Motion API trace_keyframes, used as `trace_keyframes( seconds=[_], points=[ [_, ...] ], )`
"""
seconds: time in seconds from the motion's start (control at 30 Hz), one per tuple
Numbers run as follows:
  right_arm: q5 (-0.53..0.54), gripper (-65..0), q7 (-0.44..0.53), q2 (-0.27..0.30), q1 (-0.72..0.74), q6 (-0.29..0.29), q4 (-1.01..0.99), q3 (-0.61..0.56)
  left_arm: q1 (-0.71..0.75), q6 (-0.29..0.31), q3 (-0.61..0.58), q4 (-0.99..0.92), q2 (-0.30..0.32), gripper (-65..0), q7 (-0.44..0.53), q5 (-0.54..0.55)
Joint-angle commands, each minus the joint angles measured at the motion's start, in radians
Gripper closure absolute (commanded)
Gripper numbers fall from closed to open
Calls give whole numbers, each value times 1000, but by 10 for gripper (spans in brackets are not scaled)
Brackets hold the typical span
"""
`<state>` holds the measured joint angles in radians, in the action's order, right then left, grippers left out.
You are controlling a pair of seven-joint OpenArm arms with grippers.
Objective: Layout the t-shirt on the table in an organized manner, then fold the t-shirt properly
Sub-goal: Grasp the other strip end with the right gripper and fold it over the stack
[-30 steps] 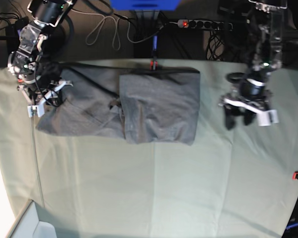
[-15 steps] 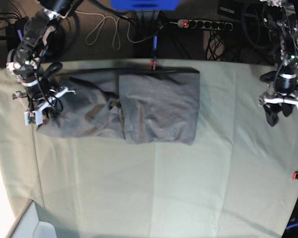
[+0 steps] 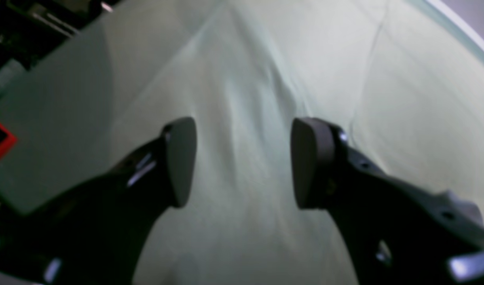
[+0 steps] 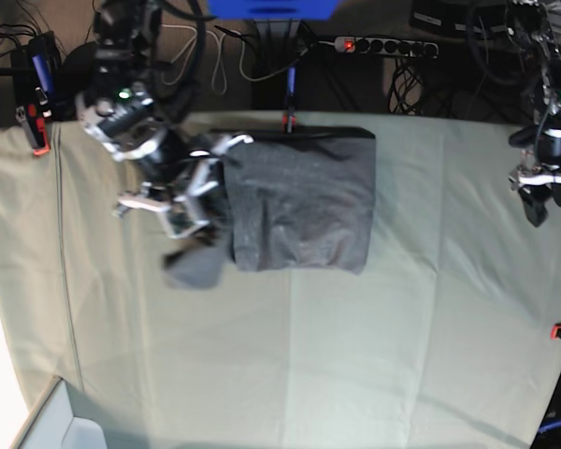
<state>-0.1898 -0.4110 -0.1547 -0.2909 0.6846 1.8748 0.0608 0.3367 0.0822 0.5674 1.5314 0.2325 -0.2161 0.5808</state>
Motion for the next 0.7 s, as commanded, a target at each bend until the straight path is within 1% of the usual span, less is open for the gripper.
trace_keyframes(
  seconds=[0.0,0.07,0.17,0.27,0.37,0.47,0.67],
  points=[
    [16,0,25,-2,11,14,19,-39,-1,8,15,17,12,-367,27,1],
    [16,0,25,-2,15,14,15,-118,20,8,27,17,14,-367,27,1],
    [16,0,25,-2,65,14,-27,-218,31,8,29,24,17,-367,27,3],
    [16,0,25,-2,112,14,-109,-284,58,8,39,27,17,-367,27,8],
    [16,0,28,-2,161,14,-198,-313,74,9,53,28,12,-367,27,8],
    [16,0,31,-2,200,14,-266,-313,85,9,64,28,12,-367,27,9],
    [17,0,25,-2,236,14,-330,-315,103,9,84,19,11,-367,27,9]
  ],
)
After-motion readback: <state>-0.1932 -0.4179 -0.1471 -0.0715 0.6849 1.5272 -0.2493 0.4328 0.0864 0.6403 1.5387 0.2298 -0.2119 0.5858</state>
